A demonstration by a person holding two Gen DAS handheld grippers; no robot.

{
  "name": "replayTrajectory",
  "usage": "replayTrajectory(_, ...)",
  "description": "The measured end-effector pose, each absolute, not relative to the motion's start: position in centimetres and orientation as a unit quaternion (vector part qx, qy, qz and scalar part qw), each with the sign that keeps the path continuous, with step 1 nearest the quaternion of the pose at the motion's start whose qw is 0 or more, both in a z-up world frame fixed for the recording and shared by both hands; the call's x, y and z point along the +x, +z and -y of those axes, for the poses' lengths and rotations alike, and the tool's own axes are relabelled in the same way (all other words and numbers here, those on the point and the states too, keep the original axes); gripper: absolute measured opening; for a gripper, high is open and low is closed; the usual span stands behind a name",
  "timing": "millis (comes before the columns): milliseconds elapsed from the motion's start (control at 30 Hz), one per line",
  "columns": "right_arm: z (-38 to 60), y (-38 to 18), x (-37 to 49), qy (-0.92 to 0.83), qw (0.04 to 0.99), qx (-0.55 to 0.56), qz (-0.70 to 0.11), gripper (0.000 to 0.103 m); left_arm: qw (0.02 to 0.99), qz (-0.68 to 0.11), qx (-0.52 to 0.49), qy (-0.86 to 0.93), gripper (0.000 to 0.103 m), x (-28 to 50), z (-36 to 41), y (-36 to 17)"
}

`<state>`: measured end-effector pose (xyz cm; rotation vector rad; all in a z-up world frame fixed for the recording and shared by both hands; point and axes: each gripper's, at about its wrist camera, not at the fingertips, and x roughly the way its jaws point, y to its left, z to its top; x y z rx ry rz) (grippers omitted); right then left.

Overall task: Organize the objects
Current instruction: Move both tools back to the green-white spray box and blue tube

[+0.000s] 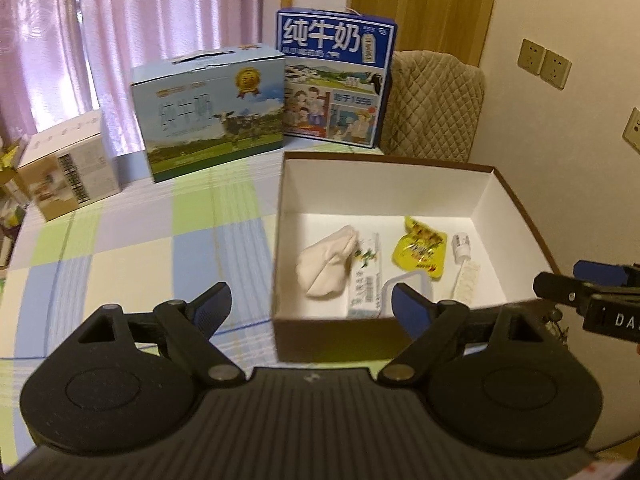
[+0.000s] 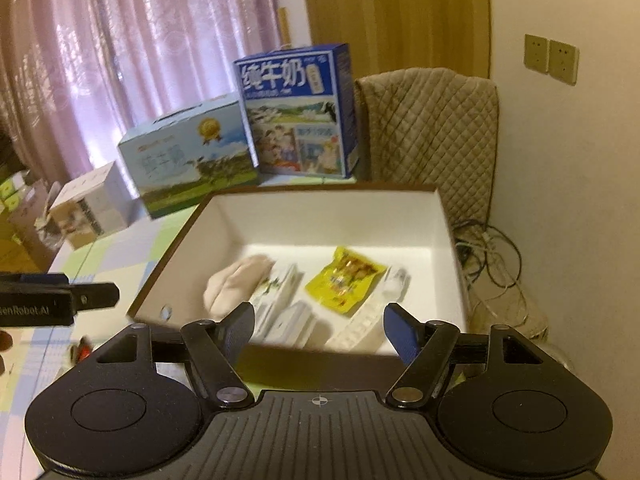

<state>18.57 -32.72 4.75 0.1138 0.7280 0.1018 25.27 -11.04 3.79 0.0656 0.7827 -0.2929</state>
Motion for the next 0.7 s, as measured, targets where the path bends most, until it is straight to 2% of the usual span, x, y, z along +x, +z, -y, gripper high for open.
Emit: replayTrajectory(700, 24.9, -1.4, 15.8, 0.178, 0.899, 0.074, -0.392, 0.069, 0.908, -0.414, 0.007, -0.069, 0.085, 19.2, 2.2, -0.1)
